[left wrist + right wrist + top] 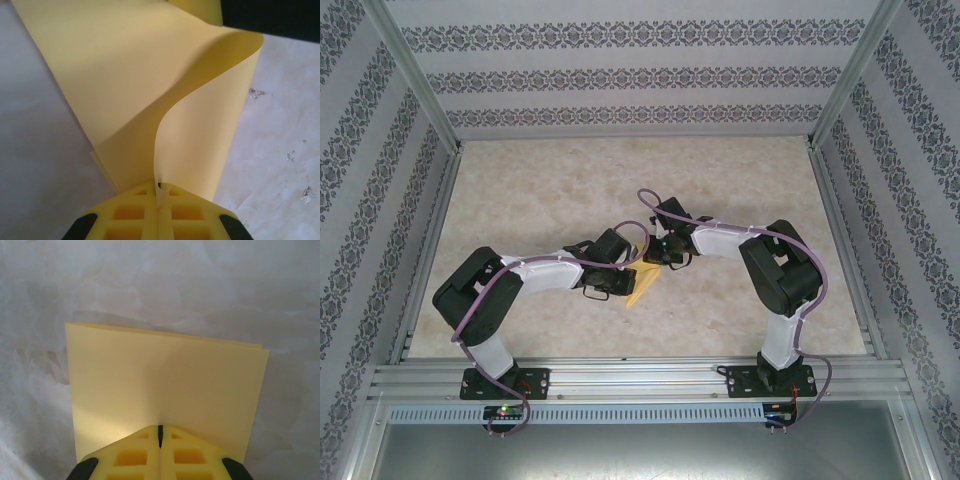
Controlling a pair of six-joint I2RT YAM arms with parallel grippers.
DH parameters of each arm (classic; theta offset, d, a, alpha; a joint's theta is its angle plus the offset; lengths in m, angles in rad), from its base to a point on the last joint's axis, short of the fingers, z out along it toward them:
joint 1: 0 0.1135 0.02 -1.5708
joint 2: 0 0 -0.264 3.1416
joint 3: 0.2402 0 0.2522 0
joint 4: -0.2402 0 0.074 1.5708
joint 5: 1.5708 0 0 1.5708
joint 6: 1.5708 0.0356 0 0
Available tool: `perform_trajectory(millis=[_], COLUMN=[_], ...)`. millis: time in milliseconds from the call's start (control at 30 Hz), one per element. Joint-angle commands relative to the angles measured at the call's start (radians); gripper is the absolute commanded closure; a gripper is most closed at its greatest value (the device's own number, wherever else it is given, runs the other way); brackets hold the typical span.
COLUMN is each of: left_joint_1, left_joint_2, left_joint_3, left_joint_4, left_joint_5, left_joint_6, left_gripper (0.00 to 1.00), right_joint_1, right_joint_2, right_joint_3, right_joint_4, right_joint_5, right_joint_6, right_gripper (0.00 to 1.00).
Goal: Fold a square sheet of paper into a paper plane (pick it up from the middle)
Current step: Third fold the triangle at the center of the table.
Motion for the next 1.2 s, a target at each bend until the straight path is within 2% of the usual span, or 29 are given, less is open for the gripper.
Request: perform_trajectory(millis=[0,200,400,567,700,800,900,1167], left_joint_1=[0.012,0.013,0.013,0.020,0.033,0.042,0.047,0.054], left_joint_2=[0.026,0.034,0.036,0.048,0.066,0.073,0.078,0.090], left_joint_3=[0.016,-0.001,-0.039,-0.039,-0.039,-0.042,-0.040,-0.041], left_joint_4=[-0.060,-0.094,-0.053,-0.031,-0.024,-0.011,-0.005,-0.004], left_joint_5=[-0.023,-0.070,-0.043,-0.015,-0.002,0.015,0.024,0.029], left_joint_6=[0.027,0.000,-0.002,0.001,0.005,0.006,0.006,0.010], left_gripper=[0.96,0.96,0.97,0.97,0.97,0.97,0.97,0.97], right_joint_1=[0.002,0.005,-0.017,-0.002,0.105,0.232,0.302,0.340], right_joint_2=[0.028,0.013,-0.207,-0.450,-0.554,-0.551,-0.489,-0.285], right_joint_3=[0.004,-0.007,-0.084,-0.359,-0.561,-0.612,-0.606,-0.595], right_joint_4=[-0.056,-0.039,0.022,0.315,0.515,0.602,0.640,0.841], right_joint_5=[0.002,-0.008,0.008,-0.037,0.039,0.092,0.122,0.088], right_joint_6=[-0.015,-0.005,0.030,0.201,0.348,0.407,0.445,0.520], right_gripper=[0.99,0.99,0.97,0.98,1.00,1.00,1.00,1.00])
